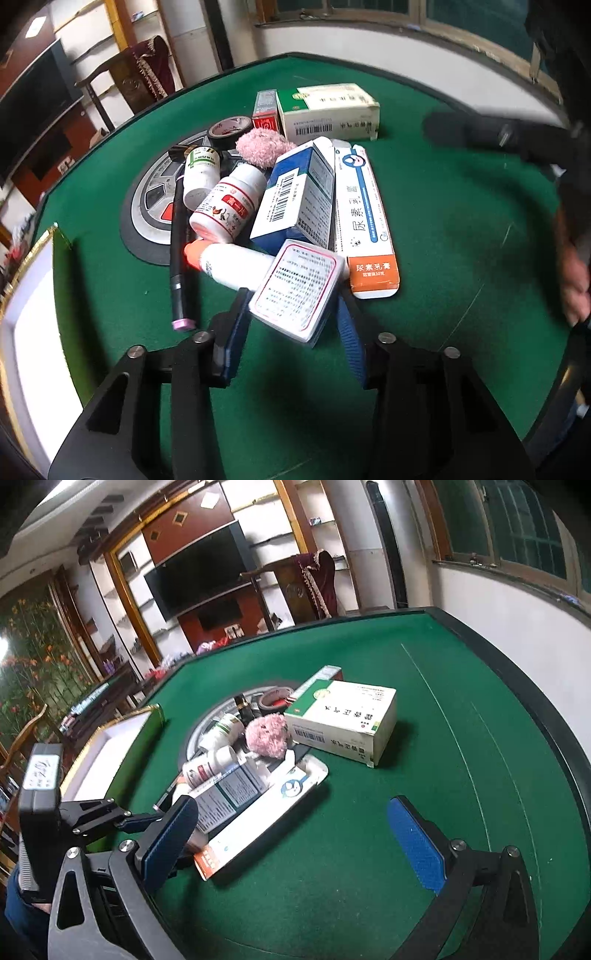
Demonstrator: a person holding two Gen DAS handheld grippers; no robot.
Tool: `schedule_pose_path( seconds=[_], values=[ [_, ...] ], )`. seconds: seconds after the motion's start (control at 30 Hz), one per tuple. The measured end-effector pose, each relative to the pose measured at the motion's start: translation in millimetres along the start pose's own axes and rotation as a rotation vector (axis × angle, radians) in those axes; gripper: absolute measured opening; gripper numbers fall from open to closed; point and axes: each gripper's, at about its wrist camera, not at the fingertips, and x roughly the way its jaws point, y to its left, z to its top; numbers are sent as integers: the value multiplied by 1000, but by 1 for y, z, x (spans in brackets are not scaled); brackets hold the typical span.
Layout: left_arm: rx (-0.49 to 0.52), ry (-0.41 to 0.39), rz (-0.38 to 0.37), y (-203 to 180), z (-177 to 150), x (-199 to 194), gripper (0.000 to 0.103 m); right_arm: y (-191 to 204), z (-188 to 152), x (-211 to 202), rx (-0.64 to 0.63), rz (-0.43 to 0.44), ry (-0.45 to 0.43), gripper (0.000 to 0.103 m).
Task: Organize objects
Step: 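Grasp the small white medicine box with the left tool while the right tool grasps the orange-white tube box, then carry the white box into the tray with the left tool while the right tool carries the tube box there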
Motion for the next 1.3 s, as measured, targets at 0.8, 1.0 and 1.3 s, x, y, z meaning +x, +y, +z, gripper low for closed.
schedule_pose_path(
  seconds=[0.8, 1.0, 1.3],
  values=[
    [-130, 7, 59, 31, 3, 16, 38, 43, -7, 93, -147, -264, 262, 65],
    [-149, -20, 25, 36, 0, 7, 35, 7, -9, 73, -86, -157, 240, 21],
    [-122, 9, 89, 25, 6, 18, 35, 2, -10, 67, -66, -141, 235, 22]
  ],
)
